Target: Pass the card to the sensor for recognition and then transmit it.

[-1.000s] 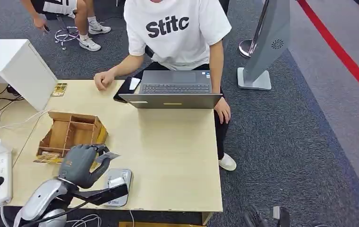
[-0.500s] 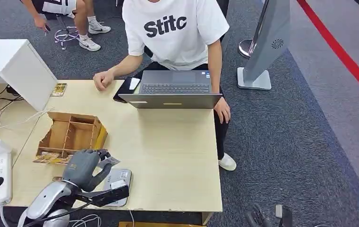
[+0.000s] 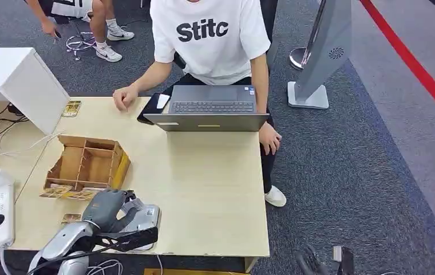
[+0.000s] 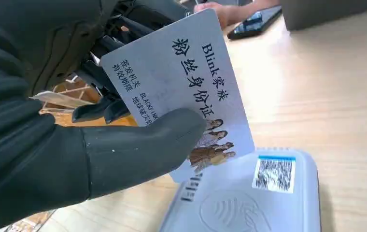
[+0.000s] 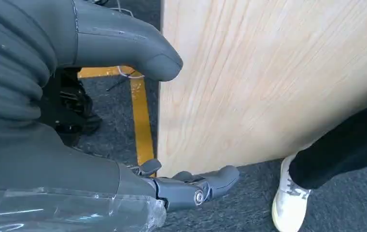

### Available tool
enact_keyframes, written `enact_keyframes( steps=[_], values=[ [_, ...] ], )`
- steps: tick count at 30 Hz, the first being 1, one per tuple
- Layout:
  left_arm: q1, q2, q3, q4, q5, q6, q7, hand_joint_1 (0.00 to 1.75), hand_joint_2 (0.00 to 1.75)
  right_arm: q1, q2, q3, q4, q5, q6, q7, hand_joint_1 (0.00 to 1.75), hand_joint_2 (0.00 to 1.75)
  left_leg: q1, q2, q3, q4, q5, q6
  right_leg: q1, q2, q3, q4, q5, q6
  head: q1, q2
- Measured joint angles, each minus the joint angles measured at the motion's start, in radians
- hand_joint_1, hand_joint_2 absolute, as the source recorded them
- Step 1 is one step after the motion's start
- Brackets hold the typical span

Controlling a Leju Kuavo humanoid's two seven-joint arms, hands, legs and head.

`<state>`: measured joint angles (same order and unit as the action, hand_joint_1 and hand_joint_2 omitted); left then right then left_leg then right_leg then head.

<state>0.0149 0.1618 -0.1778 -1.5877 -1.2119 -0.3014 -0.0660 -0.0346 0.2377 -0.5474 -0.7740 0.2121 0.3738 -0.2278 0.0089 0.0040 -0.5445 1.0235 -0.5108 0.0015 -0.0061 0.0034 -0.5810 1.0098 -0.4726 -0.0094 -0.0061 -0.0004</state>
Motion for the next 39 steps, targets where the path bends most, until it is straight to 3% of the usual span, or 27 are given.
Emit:
enact_keyframes(
  steps=[5,14,18,21,23,33,39],
  values=[
    [-0.022,0.011,-0.008,0.045,0.006,-0.087,0.021,1.75,1.75,-0.008,-0.002,0.031,0.006,0.029,-0.034,-0.015,0.00,1.75,0.000,-0.001,0.000,0.000,0.000,0.000,0.000,-0.002,0.001,0.000,0.000,0.000,0.000,0.000],
    [-0.045,0.025,-0.028,0.082,0.011,-0.080,0.021,1.75,1.75,-0.025,-0.014,0.053,0.043,0.009,-0.036,-0.042,0.00,1.75,0.000,-0.001,0.005,0.000,0.000,0.000,0.000,-0.002,0.006,0.000,0.000,0.000,0.000,0.000],
    [-0.049,0.026,-0.031,0.090,-0.003,0.013,0.012,1.75,1.75,-0.026,-0.018,0.057,0.052,-0.015,-0.034,-0.039,0.00,1.75,0.000,-0.001,0.006,0.000,0.001,0.000,0.000,-0.002,0.006,0.000,0.000,0.000,0.000,0.000],
    [-0.065,0.000,-0.027,0.068,-0.034,0.112,0.015,1.75,1.75,-0.012,-0.018,0.056,0.038,-0.033,-0.022,-0.017,0.00,1.75,0.000,-0.002,0.004,0.000,0.002,0.001,0.000,-0.003,0.005,0.000,0.001,0.000,0.000,0.000],
    [-0.083,-0.016,-0.021,0.033,-0.049,0.140,0.015,1.75,1.75,-0.004,-0.018,0.055,0.021,-0.029,-0.019,-0.010,0.00,1.75,0.000,-0.003,0.004,0.000,0.002,0.001,0.000,-0.003,0.005,0.000,0.001,0.000,0.000,0.000],
    [-0.271,-0.040,0.087,-0.063,-0.024,0.145,0.023,1.75,1.75,0.015,-0.016,0.047,-0.008,-0.001,-0.005,0.014,0.00,1.75,0.000,-0.002,0.004,0.000,0.002,0.000,0.000,-0.002,0.004,0.000,0.001,-0.001,0.000,0.000],
    [-0.300,-0.042,0.116,-0.070,-0.020,0.147,0.027,1.75,1.75,0.018,-0.016,0.045,-0.010,-0.014,-0.001,0.013,0.00,1.75,0.000,-0.002,0.003,0.000,0.002,0.000,0.000,-0.002,0.003,0.000,0.001,-0.001,0.000,0.000]
  ],
)
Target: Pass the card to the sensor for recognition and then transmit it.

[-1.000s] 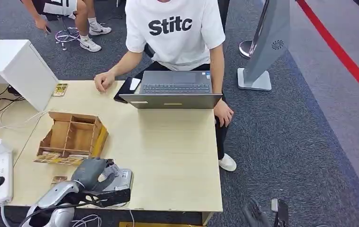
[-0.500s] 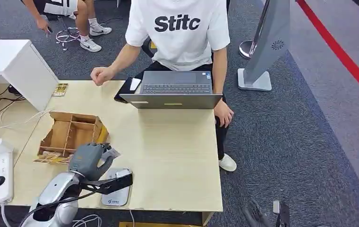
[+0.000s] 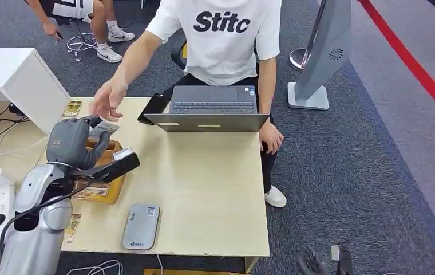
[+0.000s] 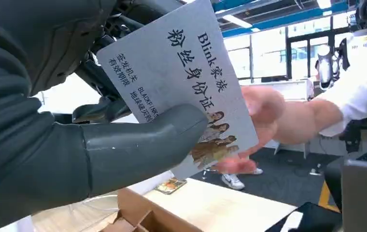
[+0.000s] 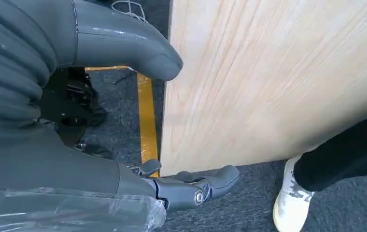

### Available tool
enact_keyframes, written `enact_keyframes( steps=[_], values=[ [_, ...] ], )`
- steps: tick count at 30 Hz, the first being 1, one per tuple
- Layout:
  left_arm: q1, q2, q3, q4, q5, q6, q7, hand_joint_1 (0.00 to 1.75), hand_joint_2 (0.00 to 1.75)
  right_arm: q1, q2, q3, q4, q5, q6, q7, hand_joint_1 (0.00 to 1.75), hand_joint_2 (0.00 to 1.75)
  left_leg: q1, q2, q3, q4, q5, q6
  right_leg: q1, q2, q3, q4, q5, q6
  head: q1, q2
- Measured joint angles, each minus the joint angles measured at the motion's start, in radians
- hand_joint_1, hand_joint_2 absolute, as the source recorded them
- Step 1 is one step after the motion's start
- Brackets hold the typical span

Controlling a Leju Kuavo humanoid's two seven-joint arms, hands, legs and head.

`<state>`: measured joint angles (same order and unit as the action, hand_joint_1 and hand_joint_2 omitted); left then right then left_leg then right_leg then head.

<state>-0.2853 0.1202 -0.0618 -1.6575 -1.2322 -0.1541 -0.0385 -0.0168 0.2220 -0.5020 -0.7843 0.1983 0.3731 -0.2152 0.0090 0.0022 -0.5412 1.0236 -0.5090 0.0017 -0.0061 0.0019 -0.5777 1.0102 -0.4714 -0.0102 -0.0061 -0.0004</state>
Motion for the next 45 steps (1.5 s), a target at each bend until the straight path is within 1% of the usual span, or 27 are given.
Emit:
enact_keyframes(
  steps=[3,6,8,14,19,20,21,22,26,29,31,33,35,37,38,40,42,43,45],
  values=[
    [-0.016,-0.003,0.016,-0.001,0.017,-0.005,0.009,1.75,1.75,0.001,0.000,-0.006,0.000,0.000,0.002,-0.003,0.00,1.75,0.000,0.000,-0.001,0.000,0.000,0.000,0.000,0.000,0.000,0.000,0.000,0.000,0.000,0.000],
    [-0.039,-0.006,0.038,0.000,0.034,-0.035,0.024,1.75,1.75,0.000,0.000,-0.012,0.002,-0.001,0.005,-0.003,0.00,1.75,0.000,0.000,-0.001,0.000,0.000,0.000,0.000,0.000,0.000,0.000,0.000,0.000,0.000,0.000],
    [-0.050,-0.008,0.050,0.004,0.038,-0.041,0.024,1.75,1.75,0.000,0.000,-0.014,0.002,0.013,0.003,-0.003,0.00,1.75,0.000,0.000,-0.001,0.000,0.000,0.000,0.000,0.000,-0.001,0.000,0.000,0.000,0.000,0.000],
    [-0.062,-0.011,0.068,0.013,0.039,-0.043,0.024,1.75,1.75,0.000,0.000,-0.022,0.005,0.015,0.002,-0.003,0.00,1.75,0.000,0.000,-0.001,0.000,0.000,0.000,0.000,0.000,-0.001,0.000,0.000,0.000,0.000,0.000],
    [-0.061,-0.014,0.080,0.020,0.037,-0.042,0.024,1.75,1.75,-0.001,0.000,-0.026,0.009,-0.001,0.015,-0.002,0.00,1.75,0.000,0.001,-0.002,0.000,0.000,0.000,0.000,0.001,-0.002,0.000,0.000,0.000,0.000,0.000],
    [-0.061,-0.014,0.081,0.021,0.034,-0.042,0.024,1.45,1.75,-0.001,0.000,-0.028,0.010,-0.004,0.018,-0.002,0.00,1.75,0.000,0.001,-0.002,0.000,0.000,0.000,0.000,0.001,-0.002,0.000,0.000,0.000,0.000,0.000],
    [-0.061,-0.014,0.081,0.021,0.033,-0.042,0.024,0.03,1.75,-0.001,0.000,-0.030,0.010,-0.002,0.018,-0.002,0.00,1.75,0.000,0.001,-0.002,0.000,0.000,0.000,0.000,0.001,-0.002,0.000,0.000,0.000,0.000,0.000],
    [-0.061,-0.015,0.082,0.022,0.033,-0.042,0.024,0.00,1.75,-0.001,0.000,-0.030,0.011,0.000,0.017,-0.001,0.00,1.75,0.000,0.001,-0.002,0.000,0.000,0.000,0.000,0.001,-0.002,0.000,0.000,0.000,0.000,0.000],
    [-0.059,-0.020,0.083,0.023,0.031,-0.033,0.023,0.00,1.75,-0.001,0.000,-0.035,0.015,-0.005,0.022,-0.001,0.00,1.75,0.000,0.000,-0.003,0.000,0.000,0.000,0.000,0.000,-0.002,0.000,0.000,0.000,0.000,0.000],
    [-0.051,-0.026,0.083,0.019,0.036,-0.008,0.001,0.00,1.75,-0.002,0.002,-0.047,0.017,-0.022,0.034,0.000,0.00,1.75,0.000,0.000,-0.003,0.000,0.000,0.000,0.000,0.000,-0.002,0.000,0.000,0.000,0.000,0.000],
    [-0.035,-0.035,0.083,0.007,0.077,0.009,-0.035,0.00,1.75,-0.001,0.003,-0.055,0.019,-0.033,0.046,0.005,0.00,1.75,0.000,0.000,-0.003,0.000,0.000,0.000,0.000,0.000,-0.002,0.000,0.000,0.000,0.000,0.000],
    [-0.002,-0.044,0.083,-0.025,0.131,0.019,-0.072,0.00,1.75,0.001,0.004,-0.060,0.021,-0.037,0.056,0.005,0.00,1.75,0.000,0.001,-0.003,0.000,0.000,0.000,0.000,0.001,-0.002,0.000,0.000,0.000,0.000,0.000],
    [0.034,-0.056,0.083,-0.058,0.187,0.013,-0.094,0.00,1.75,0.003,0.004,-0.065,0.021,-0.031,0.053,0.006,0.00,1.75,0.000,0.001,-0.003,0.000,-0.001,0.000,0.000,0.001,-0.002,0.000,0.000,0.000,0.000,0.000],
    [0.070,-0.079,0.083,-0.096,0.239,0.004,-0.112,0.00,1.75,0.005,0.006,-0.077,0.021,-0.040,0.053,0.013,0.00,1.75,0.000,0.001,-0.003,0.000,-0.001,0.000,0.000,0.000,-0.003,-0.001,0.000,0.000,0.000,0.000],
    [0.086,-0.090,0.082,-0.112,0.246,0.001,-0.114,0.00,1.75,0.006,0.006,-0.082,0.021,-0.042,0.055,0.016,0.00,1.75,0.000,0.001,-0.003,0.000,-0.001,0.000,0.000,0.000,-0.003,-0.001,0.000,0.000,0.000,0.000],
    [0.116,-0.101,0.077,-0.135,0.247,-0.007,-0.132,0.00,1.75,0.006,0.008,-0.084,0.018,-0.021,0.044,0.028,0.00,1.75,0.000,0.002,-0.003,0.000,-0.001,0.001,0.000,0.001,-0.003,-0.001,0.000,0.000,0.001,0.000],
    [0.162,-0.100,0.052,-0.165,0.235,-0.019,-0.161,0.00,1.75,0.013,0.013,-0.084,0.008,0.019,0.043,0.061,0.00,1.75,0.000,0.002,-0.003,0.000,-0.001,0.001,0.000,0.002,-0.003,-0.001,0.000,0.000,0.000,0.000],
    [0.191,-0.093,0.027,-0.174,0.208,-0.011,-0.165,0.00,1.75,0.018,0.016,-0.081,0.005,0.040,0.048,0.067,0.00,1.75,0.000,0.002,-0.003,0.000,-0.001,0.001,0.000,0.001,-0.003,-0.001,0.000,0.000,0.000,0.000],
    [0.243,-0.064,-0.028,-0.181,0.128,0.014,-0.160,0.00,1.75,0.028,0.026,-0.075,-0.007,0.041,0.063,0.069,0.00,1.75,0.000,0.002,-0.003,0.000,-0.001,0.001,0.000,0.002,-0.003,-0.001,-0.001,0.001,0.001,0.000]
  ],
)
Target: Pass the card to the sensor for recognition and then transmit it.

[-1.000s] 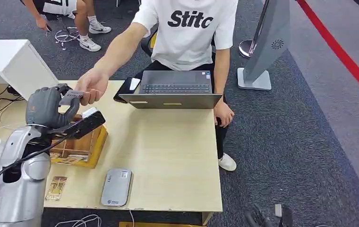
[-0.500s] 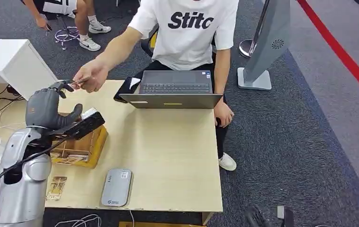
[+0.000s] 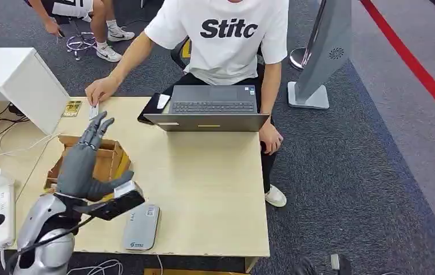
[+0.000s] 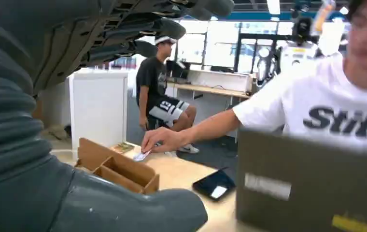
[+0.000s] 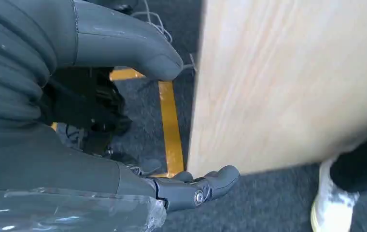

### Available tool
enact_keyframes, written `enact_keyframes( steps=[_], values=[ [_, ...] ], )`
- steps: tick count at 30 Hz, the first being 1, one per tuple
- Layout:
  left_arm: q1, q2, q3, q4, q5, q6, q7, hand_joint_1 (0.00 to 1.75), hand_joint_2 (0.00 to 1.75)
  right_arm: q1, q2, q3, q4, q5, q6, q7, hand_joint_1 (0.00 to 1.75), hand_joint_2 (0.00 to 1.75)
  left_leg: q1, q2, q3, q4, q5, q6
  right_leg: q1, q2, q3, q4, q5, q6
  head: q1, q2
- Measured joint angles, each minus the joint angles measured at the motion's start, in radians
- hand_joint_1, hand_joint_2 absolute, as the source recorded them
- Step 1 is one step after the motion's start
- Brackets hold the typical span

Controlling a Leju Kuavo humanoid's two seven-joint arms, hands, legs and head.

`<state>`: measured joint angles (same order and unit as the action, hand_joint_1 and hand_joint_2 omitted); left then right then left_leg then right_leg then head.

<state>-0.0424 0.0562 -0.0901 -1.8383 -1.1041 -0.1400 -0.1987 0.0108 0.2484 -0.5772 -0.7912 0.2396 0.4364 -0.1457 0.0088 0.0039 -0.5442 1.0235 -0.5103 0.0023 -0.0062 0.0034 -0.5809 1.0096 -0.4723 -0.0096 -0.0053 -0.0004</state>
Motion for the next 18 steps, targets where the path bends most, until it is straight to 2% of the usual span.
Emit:
enact_keyframes(
  steps=[4,6,8,10,15,18],
  values=[
    [0.067,0.055,-0.064,0.000,-0.033,0.038,0.006,0.00,1.75,0.037,0.024,0.002,-0.029,-0.016,0.017,0.005,0.00,1.75,0.000,-0.001,-0.001,0.000,0.000,-0.001,0.000,-0.001,0.000,0.000,0.000,0.000,-0.002,0.000],
    [0.079,0.072,-0.078,0.000,-0.043,0.034,0.013,0.00,1.75,0.045,0.030,0.003,-0.037,-0.011,0.011,0.013,0.00,1.75,0.001,-0.001,-0.001,0.000,0.000,-0.001,0.000,-0.001,0.000,0.000,0.000,0.000,-0.001,0.000],
    [0.090,0.092,-0.093,0.000,-0.097,0.016,0.045,0.00,1.75,0.045,0.031,0.005,-0.040,0.005,-0.010,0.035,0.00,1.75,0.001,0.000,-0.001,0.000,0.000,-0.001,0.000,0.000,0.000,0.000,0.000,0.000,-0.001,0.000],
    [0.098,0.131,-0.107,0.013,-0.148,0.019,0.059,0.00,1.75,0.044,0.031,0.011,-0.040,0.030,-0.021,0.052,0.00,1.75,0.000,0.000,-0.001,0.000,0.000,-0.001,0.000,0.000,0.000,0.000,0.000,0.000,0.000,0.000],
    [0.115,0.220,-0.109,0.099,-0.180,0.034,0.078,0.00,1.75,0.048,0.030,0.056,-0.040,0.076,-0.042,0.052,0.00,1.75,0.001,0.000,0.000,0.000,0.000,-0.001,0.000,0.000,0.000,0.000,0.000,0.000,0.000,0.000],
    [0.105,0.248,-0.093,0.148,-0.213,0.044,0.086,0.00,1.75,0.041,0.029,0.081,-0.040,0.104,-0.064,0.052,0.00,1.75,0.001,0.000,0.000,0.000,0.000,-0.001,0.001,0.000,0.000,0.000,0.000,-0.001,0.000,0.000]
  ],
)
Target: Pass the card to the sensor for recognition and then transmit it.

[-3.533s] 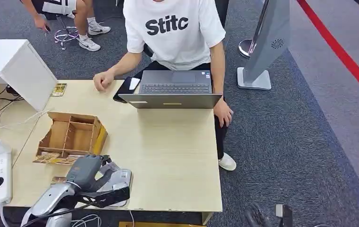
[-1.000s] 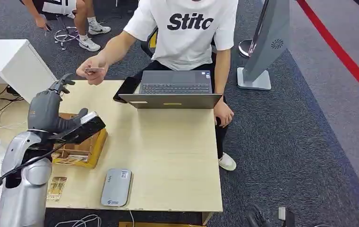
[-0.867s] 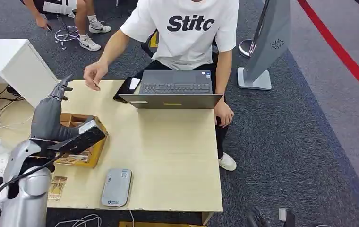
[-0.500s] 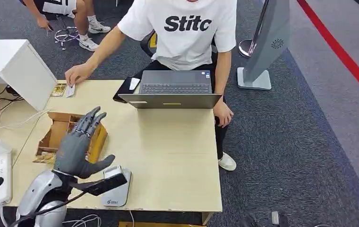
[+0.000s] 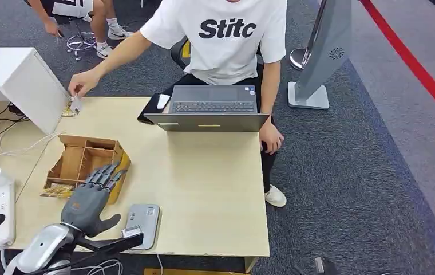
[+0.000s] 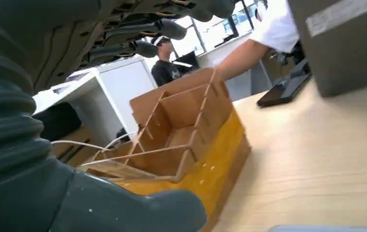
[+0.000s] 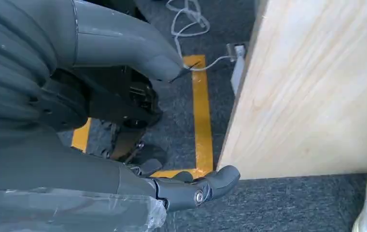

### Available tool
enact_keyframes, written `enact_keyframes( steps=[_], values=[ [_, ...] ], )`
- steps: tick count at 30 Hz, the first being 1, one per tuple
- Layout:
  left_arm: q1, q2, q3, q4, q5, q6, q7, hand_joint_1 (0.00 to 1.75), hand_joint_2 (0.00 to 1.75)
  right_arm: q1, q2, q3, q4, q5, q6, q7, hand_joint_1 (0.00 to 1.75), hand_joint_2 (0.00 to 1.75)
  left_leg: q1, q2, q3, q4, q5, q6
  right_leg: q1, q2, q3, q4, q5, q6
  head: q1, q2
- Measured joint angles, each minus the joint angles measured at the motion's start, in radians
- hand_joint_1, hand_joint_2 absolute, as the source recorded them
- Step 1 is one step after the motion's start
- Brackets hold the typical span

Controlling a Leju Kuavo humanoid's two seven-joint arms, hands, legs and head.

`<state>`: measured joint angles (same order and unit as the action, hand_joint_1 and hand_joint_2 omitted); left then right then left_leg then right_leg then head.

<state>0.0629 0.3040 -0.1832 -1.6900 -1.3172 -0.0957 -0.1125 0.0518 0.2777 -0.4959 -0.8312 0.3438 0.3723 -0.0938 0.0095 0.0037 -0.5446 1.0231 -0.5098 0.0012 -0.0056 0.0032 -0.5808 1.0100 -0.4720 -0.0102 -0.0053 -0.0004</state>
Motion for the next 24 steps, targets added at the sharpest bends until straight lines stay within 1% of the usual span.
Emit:
enact_keyframes(
  steps=[4,8,16,19,22,24],
  values=[
    [-0.031,0.004,0.030,0.057,-0.007,0.002,0.000,0.00,1.75,-0.033,-0.007,0.021,0.008,0.013,-0.016,0.002,0.00,1.75,0.000,0.000,0.000,0.000,0.000,0.000,0.000,0.000,0.000,0.000,0.000,0.000,0.000,0.000],
    [-0.075,0.003,0.057,0.119,0.001,0.001,-0.008,0.00,1.75,-0.049,-0.010,0.026,0.026,0.013,-0.014,-0.005,0.00,1.75,0.000,-0.001,0.000,0.000,0.001,0.001,0.000,-0.002,0.000,0.000,0.000,0.000,0.000,0.000],
    [-0.166,0.006,0.102,0.241,-0.010,0.003,-0.013,0.00,1.75,-0.068,-0.019,0.030,0.066,-0.013,0.008,-0.024,0.00,1.75,0.000,-0.001,0.000,0.000,0.001,0.001,0.000,-0.001,0.000,0.000,0.000,0.000,0.000,0.000],
    [-0.176,0.005,0.109,0.263,-0.010,0.003,-0.013,0.00,1.75,-0.071,-0.021,0.030,0.076,-0.016,0.011,-0.027,0.00,1.75,0.000,-0.001,0.000,0.000,0.001,0.001,0.000,-0.001,0.000,0.000,0.000,0.000,0.000,0.000],
    [-0.175,0.004,0.113,0.276,-0.011,0.002,-0.013,0.00,1.75,-0.063,-0.021,0.030,0.083,-0.029,0.015,-0.044,0.00,1.75,0.000,-0.001,0.000,0.000,0.001,0.001,0.000,-0.001,0.000,0.000,0.000,0.000,0.000,0.000],
    [-0.175,0.003,0.119,0.283,-0.015,-0.004,-0.013,0.00,1.75,-0.060,-0.021,0.032,0.083,-0.031,0.015,-0.033,0.00,1.75,0.000,-0.001,0.000,0.000,0.001,0.000,0.000,-0.001,0.000,0.000,0.000,0.000,0.000,0.000]
  ],
)
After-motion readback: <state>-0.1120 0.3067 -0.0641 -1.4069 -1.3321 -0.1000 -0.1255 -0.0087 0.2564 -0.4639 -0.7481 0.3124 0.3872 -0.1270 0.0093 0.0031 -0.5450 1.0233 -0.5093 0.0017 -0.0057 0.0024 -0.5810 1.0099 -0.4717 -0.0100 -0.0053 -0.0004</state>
